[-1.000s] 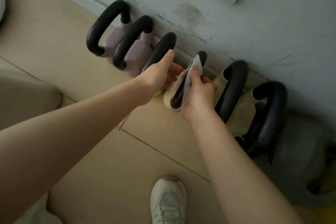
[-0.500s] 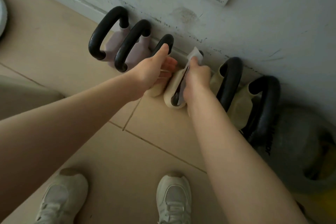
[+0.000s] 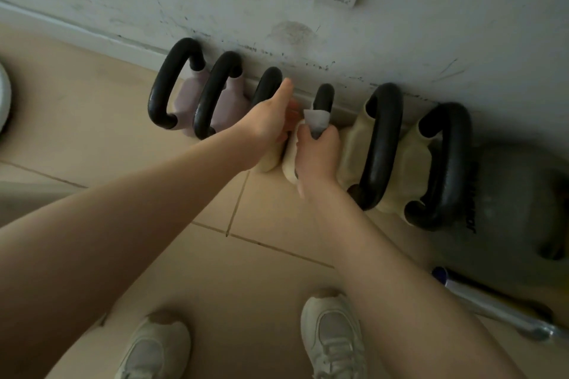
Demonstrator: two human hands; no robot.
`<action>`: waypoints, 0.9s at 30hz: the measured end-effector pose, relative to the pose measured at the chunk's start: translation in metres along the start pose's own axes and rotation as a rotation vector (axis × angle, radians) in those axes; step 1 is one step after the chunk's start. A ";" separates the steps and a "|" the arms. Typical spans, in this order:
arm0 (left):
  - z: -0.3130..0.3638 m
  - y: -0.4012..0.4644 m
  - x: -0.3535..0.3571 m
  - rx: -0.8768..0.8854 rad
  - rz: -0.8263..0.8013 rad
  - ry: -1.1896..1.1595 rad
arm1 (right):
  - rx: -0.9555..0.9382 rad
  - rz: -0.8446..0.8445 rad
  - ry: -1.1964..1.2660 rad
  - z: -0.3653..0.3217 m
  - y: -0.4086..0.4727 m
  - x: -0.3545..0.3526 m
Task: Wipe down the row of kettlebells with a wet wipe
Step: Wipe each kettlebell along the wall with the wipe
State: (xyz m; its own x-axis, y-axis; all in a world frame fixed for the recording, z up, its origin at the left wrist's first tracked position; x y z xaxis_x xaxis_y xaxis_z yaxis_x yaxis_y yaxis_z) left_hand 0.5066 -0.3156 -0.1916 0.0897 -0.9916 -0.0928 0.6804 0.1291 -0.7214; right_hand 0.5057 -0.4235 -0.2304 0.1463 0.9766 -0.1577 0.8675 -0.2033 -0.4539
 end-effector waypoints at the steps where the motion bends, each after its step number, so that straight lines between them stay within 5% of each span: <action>1: 0.000 0.000 -0.001 0.006 -0.010 0.004 | -0.052 0.038 -0.031 0.003 -0.005 -0.002; 7: 0.004 0.004 0.006 0.126 -0.036 0.257 | -0.281 0.043 -0.292 0.025 -0.040 -0.007; 11: 0.007 0.009 0.019 0.164 -0.088 0.418 | -0.188 -0.083 -0.116 0.025 -0.024 -0.004; 14: 0.005 0.010 0.018 0.097 -0.109 0.294 | -0.127 -0.119 0.115 0.017 -0.018 -0.002; 20: -0.005 0.010 0.014 -0.008 -0.212 0.057 | -0.405 -0.206 -0.117 0.035 -0.056 0.012; 22: -0.007 0.009 0.018 -0.074 -0.271 -0.001 | -0.535 -0.227 -0.297 0.027 -0.059 0.012; 27: -0.010 0.004 0.018 -0.090 -0.375 -0.114 | -0.892 -0.177 -1.285 0.004 -0.056 0.014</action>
State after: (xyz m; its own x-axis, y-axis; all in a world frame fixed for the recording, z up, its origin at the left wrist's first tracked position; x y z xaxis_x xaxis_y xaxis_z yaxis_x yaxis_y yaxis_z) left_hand 0.5039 -0.3331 -0.2034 -0.0691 -0.9626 0.2621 0.6151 -0.2480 -0.7485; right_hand 0.4576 -0.3991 -0.2104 -0.0666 0.1781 -0.9818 0.8868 0.4616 0.0236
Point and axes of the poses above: each hand's wrist, its own y-axis towards the middle knuckle, its own x-axis out of the palm, z = x × y, the point moved 9 cm from there along y, towards the middle knuckle, and after that the axes turned 4 degrees about -x, right-handed, at the moved point
